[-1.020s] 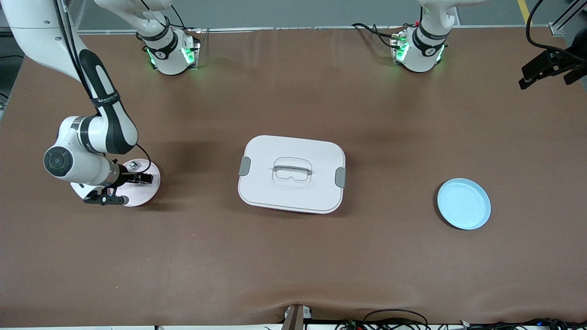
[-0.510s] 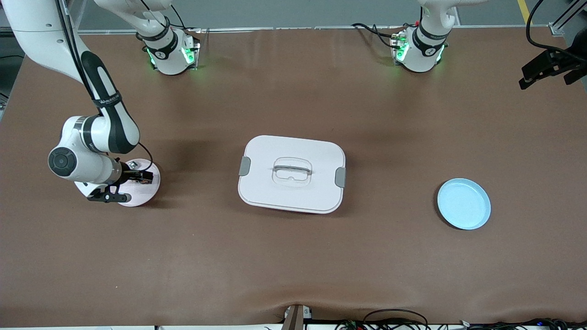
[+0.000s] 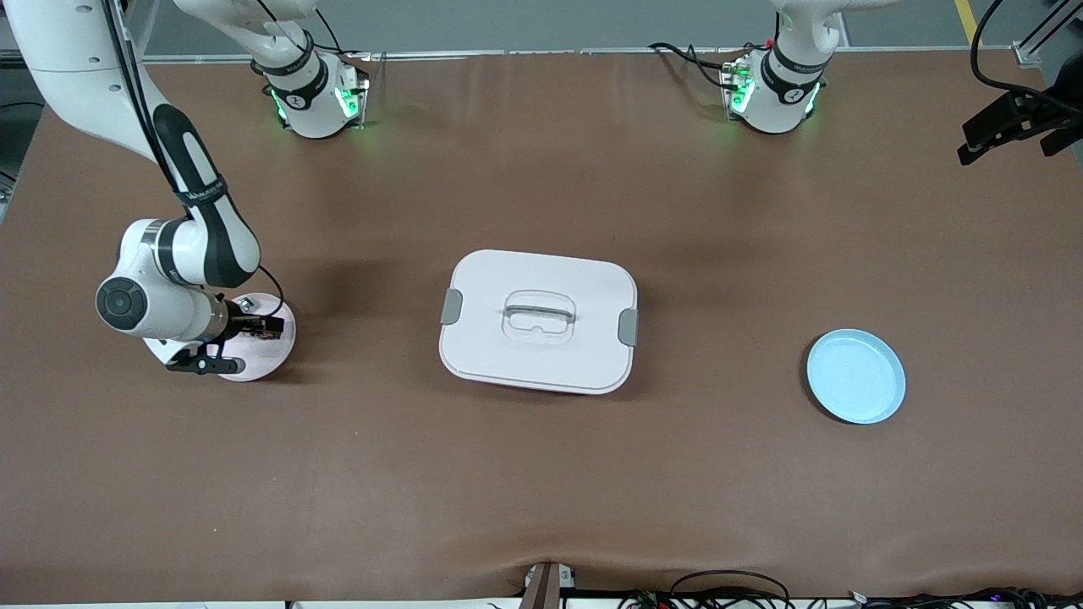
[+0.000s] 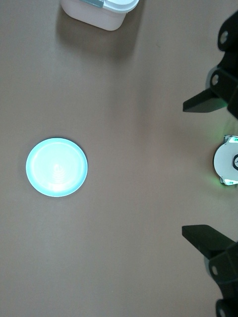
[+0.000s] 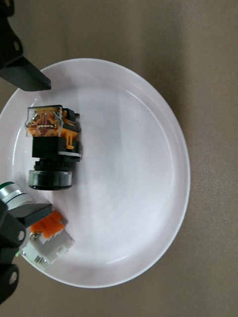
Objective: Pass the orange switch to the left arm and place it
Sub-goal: 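Close the right gripper on the black-orange switch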
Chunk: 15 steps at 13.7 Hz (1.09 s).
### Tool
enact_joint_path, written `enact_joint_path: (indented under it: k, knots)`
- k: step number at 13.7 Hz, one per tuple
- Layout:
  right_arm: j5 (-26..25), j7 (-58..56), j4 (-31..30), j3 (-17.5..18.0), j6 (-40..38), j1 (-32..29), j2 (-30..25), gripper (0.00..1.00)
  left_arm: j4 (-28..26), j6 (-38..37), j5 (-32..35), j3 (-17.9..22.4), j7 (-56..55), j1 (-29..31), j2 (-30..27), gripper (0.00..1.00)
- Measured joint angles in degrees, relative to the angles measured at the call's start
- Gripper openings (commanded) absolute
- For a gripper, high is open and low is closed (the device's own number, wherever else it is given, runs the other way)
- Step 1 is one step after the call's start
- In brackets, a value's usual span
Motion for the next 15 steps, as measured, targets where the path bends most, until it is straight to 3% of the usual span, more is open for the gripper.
enact_joint_path:
  k: [9,10,15]
  knots:
    - [0.0,0.0,-0.1,0.0,2.3,0.0,2.0,1.0,0.0,0.0,0.0,0.0,0.0,0.0,0.0,1.0]
    - [0.0,0.0,-0.1,0.0,2.3,0.0,2.1,0.94,0.1,0.0,0.0,0.0,0.0,0.0,0.0,1.0]
    - [0.0,0.0,-0.1,0.0,2.6,0.0,2.2,0.34,0.8,0.0,0.0,0.0,0.0,0.0,0.0,1.0]
